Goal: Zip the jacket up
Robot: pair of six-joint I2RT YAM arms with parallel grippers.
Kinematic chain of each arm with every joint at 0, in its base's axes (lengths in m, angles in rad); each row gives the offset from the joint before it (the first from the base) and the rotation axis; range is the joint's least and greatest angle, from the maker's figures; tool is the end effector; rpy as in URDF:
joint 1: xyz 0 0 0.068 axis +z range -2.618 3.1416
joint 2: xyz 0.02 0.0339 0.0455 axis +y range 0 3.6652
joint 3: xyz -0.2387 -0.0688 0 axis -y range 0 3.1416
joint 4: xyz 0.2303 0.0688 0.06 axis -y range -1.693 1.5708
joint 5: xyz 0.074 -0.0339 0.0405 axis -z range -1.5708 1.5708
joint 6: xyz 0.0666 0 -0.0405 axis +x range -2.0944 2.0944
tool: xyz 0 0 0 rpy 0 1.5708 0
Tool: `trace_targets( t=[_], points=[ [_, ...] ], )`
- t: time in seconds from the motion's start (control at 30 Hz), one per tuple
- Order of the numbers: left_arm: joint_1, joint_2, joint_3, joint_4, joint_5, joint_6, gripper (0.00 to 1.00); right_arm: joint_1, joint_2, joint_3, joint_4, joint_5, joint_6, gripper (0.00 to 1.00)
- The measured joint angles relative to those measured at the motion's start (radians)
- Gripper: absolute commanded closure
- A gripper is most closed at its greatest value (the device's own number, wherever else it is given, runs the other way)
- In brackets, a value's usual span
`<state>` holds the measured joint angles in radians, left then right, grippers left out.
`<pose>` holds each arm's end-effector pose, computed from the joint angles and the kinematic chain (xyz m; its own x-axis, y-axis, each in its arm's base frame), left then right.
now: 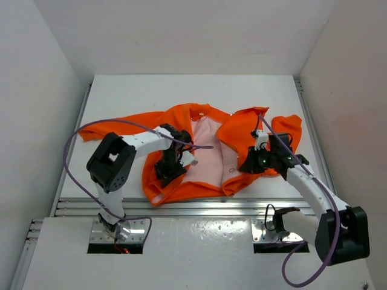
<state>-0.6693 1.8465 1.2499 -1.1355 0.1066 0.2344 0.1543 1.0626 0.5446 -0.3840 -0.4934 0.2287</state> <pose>0.2204 -0.1834 0.1250 -0.6127 0.7792 0.1318 0.7668 0.6266 -0.1394 0.2085 0.0643 0.1561 -0.8515 0.0696 -0.5197 -0.2387 0.8310 0.5025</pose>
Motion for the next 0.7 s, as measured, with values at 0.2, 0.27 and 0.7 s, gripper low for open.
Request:
trace_targets(
  t=[0.2,0.27,0.7],
  points=[
    [0.000,0.077,-0.005,0.008,0.022,0.023,0.89,0.005,0.051,0.003,0.010,0.043,0.026,1.00],
    [0.000,0.106,-0.003,0.006,0.038,0.023,0.95,0.006,0.064,0.004,0.010,0.056,0.030,1.00],
    [0.176,0.364,0.459,0.063,0.250,-0.134,1.00,-0.006,0.123,0.050,0.072,0.049,0.028,1.00]
  ],
)
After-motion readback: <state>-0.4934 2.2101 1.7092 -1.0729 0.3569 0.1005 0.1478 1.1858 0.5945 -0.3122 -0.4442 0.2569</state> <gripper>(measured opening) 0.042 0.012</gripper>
